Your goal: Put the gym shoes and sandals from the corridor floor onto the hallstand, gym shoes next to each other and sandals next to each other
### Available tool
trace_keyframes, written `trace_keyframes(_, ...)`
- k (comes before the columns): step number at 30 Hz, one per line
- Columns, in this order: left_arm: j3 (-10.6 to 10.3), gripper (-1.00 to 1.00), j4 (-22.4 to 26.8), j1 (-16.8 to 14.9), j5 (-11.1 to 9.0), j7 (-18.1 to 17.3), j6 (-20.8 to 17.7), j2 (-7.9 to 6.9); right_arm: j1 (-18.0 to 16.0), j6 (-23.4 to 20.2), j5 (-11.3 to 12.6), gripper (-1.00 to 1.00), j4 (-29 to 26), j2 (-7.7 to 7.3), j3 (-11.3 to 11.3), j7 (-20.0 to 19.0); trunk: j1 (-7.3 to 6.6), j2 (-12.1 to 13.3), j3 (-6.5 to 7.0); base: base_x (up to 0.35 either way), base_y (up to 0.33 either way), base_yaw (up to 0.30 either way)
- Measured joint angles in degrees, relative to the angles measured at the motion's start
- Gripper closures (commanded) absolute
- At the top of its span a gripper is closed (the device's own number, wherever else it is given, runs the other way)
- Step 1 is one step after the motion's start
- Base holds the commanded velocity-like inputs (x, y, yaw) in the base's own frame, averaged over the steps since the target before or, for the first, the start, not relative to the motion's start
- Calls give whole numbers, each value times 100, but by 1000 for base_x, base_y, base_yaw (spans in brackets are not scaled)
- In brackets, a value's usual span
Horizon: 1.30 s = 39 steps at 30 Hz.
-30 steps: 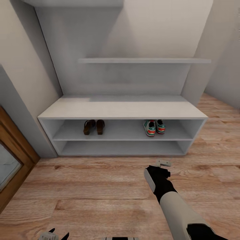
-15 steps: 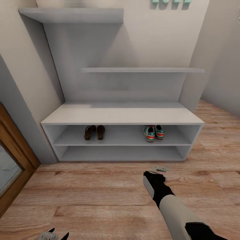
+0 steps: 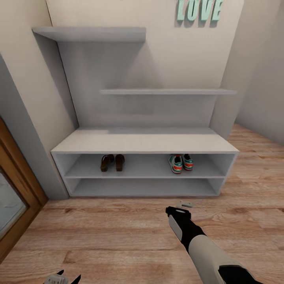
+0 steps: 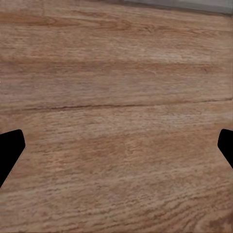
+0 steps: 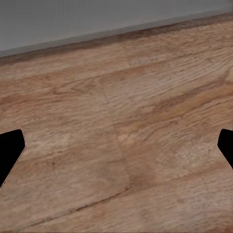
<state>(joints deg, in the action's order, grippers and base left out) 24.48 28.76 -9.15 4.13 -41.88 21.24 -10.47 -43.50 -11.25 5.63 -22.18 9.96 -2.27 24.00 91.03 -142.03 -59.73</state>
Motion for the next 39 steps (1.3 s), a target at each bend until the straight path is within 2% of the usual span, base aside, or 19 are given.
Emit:
trace_keyframes(1, 3, -100, 0, -1, 0, 2, -2, -1, 12, 41, -5, -100, 6, 0, 0, -21, -22, 40, 18, 0, 0, 0)
trace_keyframes(2, 8, -100, 1, 3, -1, 79, 0, 4, 134, 394, -176, -100, 256, -1, 9, -152, -43, 81, 35, 0, 0, 0)
trace_keyframes(5, 8, -100, 0, 2, -1, 95, 2, 5, 167, 651, -356, -100, 448, 0, 20, -289, -110, 201, 90, 0, 0, 0)
trace_keyframes(10, 10, -100, 1, 3, -1, 106, -1, 6, 191, 1372, -822, -100, 989, 0, 21, -863, -220, 401, 179, 0, 0, 0)
trace_keyframes(15, 9, -100, 1, 2, -1, 108, -4, 6, 195, 1931, -1154, -100, 1409, -153, 21, -1375, -329, 602, 269, 0, 0, 0)
trace_keyframes(18, 10, -100, 1, 2, -1, 109, -8, 6, 195, 2132, -1326, -100, 1530, -302, 20, -1643, -395, 722, 323, 0, 0, 0)
trace_keyframes(19, 13, -100, -2, 3, -2, 123, -10, 6, 204, 2218, -1442, -100, 1577, -504, 8, -1909, -417, 762, 341, 0, 0, 0)
trace_keyframes(24, 15, -100, -6, 3, -1, 175, -11, 6, 273, 2265, -1524, -100, 1603, -887, 19, -2346, -527, 962, 431, 0, 0, 0)
trace_keyframes(26, 28, -100, -7, 2, -2, 269, -7, 5, 400, 2294, -1549, -100, 1612, -1236, 16, -2936, -571, 1043, 466, 0, 0, 0)
trace_keyframes(29, 36, -100, -7, 1, -1, 320, -5, 5, 505, 2371, -1551, -100, 1614, -1420, 23, -3339, -637, 1163, 520, 0, 0, 0)
trace_keyframes(31, 45, -100, -7, 2, -2, 390, -4, 4, 738, 2628, -1549, -100, 1616, -1625, 25, -3910, -681, 1243, 556, 0, 0, 0)
trace_keyframes(39, 63, -100, -7, 6, -1, 494, -11, -2, 1284, 3120, -1547, -100, 1620, -1800, 26, -4348, -857, 1564, 700, 0, 0, 0)
